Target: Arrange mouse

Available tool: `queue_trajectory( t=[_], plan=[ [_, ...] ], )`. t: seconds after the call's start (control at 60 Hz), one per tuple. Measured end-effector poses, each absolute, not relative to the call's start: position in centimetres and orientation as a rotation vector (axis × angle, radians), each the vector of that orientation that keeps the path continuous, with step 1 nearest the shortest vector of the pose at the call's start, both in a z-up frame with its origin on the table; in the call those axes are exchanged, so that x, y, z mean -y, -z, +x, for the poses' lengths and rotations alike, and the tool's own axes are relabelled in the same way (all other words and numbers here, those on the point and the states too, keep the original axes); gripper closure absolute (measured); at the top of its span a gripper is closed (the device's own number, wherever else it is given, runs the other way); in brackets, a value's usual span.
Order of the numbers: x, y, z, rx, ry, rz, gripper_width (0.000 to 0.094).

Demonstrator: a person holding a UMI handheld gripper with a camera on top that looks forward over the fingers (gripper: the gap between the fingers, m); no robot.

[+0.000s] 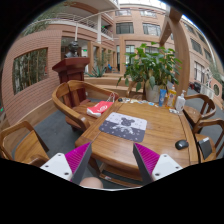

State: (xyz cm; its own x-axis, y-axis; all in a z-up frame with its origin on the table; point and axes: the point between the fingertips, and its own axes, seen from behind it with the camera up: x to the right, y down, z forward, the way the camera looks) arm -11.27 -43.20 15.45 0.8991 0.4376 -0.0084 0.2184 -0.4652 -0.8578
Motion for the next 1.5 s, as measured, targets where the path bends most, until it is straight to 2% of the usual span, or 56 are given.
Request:
queue_trajectory(
  t=[0.083, 0.1, 0.25, 0.383, 0.667, 1.067, 1.133, 1.217, 1.333, 1.5],
  plan=[
    [43.8, -13.8, -9.7, 0.446, -0.254, -2.133, 0.0082],
    [42.9, -11.9, -8.7, 0.439, -0.25, -2.143, 0.0082],
    [40.5, -5.6, -2.4, 0.332, -0.191, -2.258, 0.0084],
    [37.4, -2.3, 4.7, 0.196, -0.109, -2.297, 0.0078],
    [27.6, 0.2, 16.1, -0.038, 0.002, -2.23, 0.0081],
    [17.6, 1.0, 18.5, -0.125, -0.001, -2.226, 0.0099],
    [16.6, 1.3, 18.7, -0.115, 0.044, -2.228, 0.014],
    [15.5, 1.3, 18.5, -0.11, 0.086, -2.221, 0.0248],
    [14.6, 1.3, 18.1, -0.108, 0.085, -2.214, 0.0469],
    [14.6, 1.2, 18.1, -0.114, 0.134, -2.201, 0.0566]
  ],
)
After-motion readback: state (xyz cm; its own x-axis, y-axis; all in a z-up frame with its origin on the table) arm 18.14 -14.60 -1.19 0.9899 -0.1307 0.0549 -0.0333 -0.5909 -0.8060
